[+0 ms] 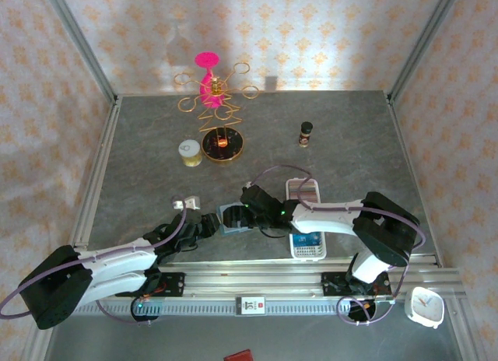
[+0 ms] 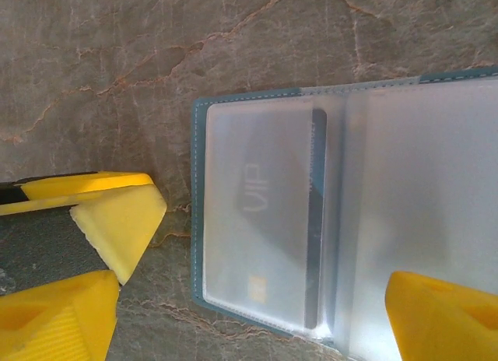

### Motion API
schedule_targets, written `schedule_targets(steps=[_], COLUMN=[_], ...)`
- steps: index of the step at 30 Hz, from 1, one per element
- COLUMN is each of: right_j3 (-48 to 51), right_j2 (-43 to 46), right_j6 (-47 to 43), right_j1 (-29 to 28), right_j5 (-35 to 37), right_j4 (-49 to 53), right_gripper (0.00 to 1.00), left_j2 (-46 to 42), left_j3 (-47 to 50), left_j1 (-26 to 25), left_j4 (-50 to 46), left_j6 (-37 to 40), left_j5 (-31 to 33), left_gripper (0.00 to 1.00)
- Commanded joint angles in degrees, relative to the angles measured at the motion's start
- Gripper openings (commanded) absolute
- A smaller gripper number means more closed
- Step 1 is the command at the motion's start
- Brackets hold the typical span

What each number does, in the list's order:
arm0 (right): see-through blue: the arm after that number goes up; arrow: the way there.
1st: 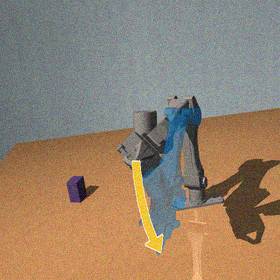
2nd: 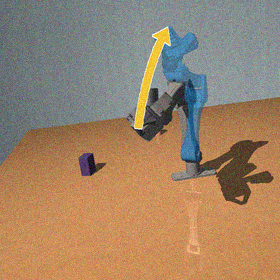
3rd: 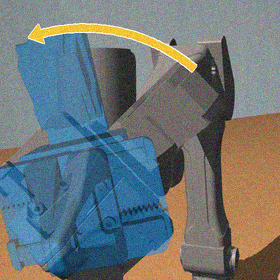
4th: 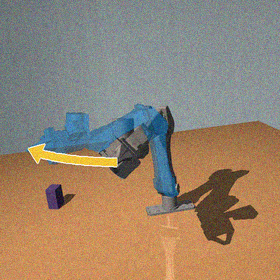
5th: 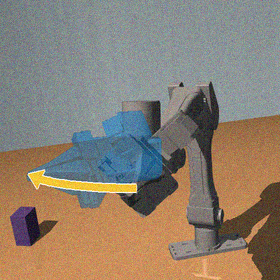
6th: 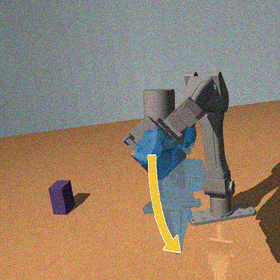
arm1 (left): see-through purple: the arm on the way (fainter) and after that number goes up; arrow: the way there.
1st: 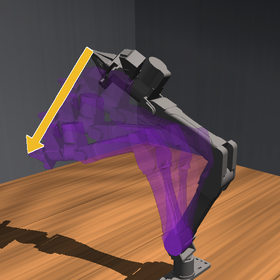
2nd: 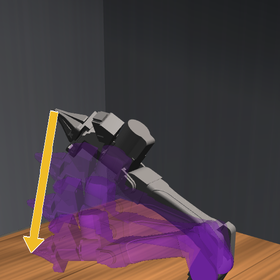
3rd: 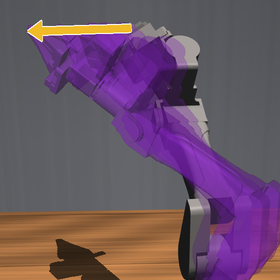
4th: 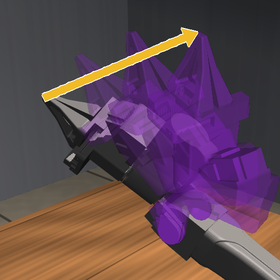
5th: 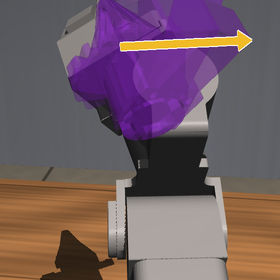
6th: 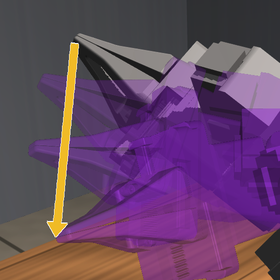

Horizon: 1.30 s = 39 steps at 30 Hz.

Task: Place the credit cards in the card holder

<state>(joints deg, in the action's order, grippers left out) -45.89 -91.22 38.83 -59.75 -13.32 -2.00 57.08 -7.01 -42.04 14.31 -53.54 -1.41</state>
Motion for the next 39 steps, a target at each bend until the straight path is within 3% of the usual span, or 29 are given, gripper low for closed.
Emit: schedule_targets(steps=[1, 7, 10, 14, 17, 20, 23, 27, 39], right_j3=[-1.45, -2.27, -1.60, 2.30, 5.04, 5.28, 6.89, 13.25, 22.90], right_j2=[3.18, 13.19, 20.35, 32.64, 41.38, 45.77, 46.64, 47.47, 45.21], right_j6=[-2.50, -18.42, -32.26, -55.35, -72.45, -82.50, -88.21, -94.23, -97.14], right_j1=[-0.35, -0.28, -0.28, -0.28, -0.26, -0.22, -0.23, 0.29, 1.91], right_j5=[1.97, 8.42, 12.57, 12.99, 14.15, 17.35, 22.98, 30.76, 28.23], right_j4=[1.64, 7.87, 11.82, 17.55, 25.69, 36.36, 44.74, 46.35, 33.35], right_gripper=[0.88, 0.88, 0.89, 0.91, 1.00, 1.00, 1.00, 1.00, 1.00], left_j2=[-0.95, -4.35, -5.30, -5.31, -5.31, -5.18, -4.90, -4.05, -3.55], left_j3=[0.15, -0.29, -0.53, -0.68, -0.64, -0.75, -0.95, -1.17, -0.99], left_j1=[-0.49, -0.49, -0.49, -0.44, -0.41, -0.44, -0.44, -0.46, -0.50], left_j4=[-3.14, -5.01, -4.94, -4.73, -4.30, -3.74, -3.35, -2.62, -2.15], left_j6=[0.31, 0.71, 1.22, 1.64, 1.90, 2.37, 2.82, 3.34, 3.45], left_j5=[1.63, 2.99, 2.51, 1.77, 1.37, 0.90, 0.62, 0.13, -0.73], left_gripper=[0.39, 0.41, 0.45, 0.48, 0.51, 0.56, 0.60, 0.67, 0.85])
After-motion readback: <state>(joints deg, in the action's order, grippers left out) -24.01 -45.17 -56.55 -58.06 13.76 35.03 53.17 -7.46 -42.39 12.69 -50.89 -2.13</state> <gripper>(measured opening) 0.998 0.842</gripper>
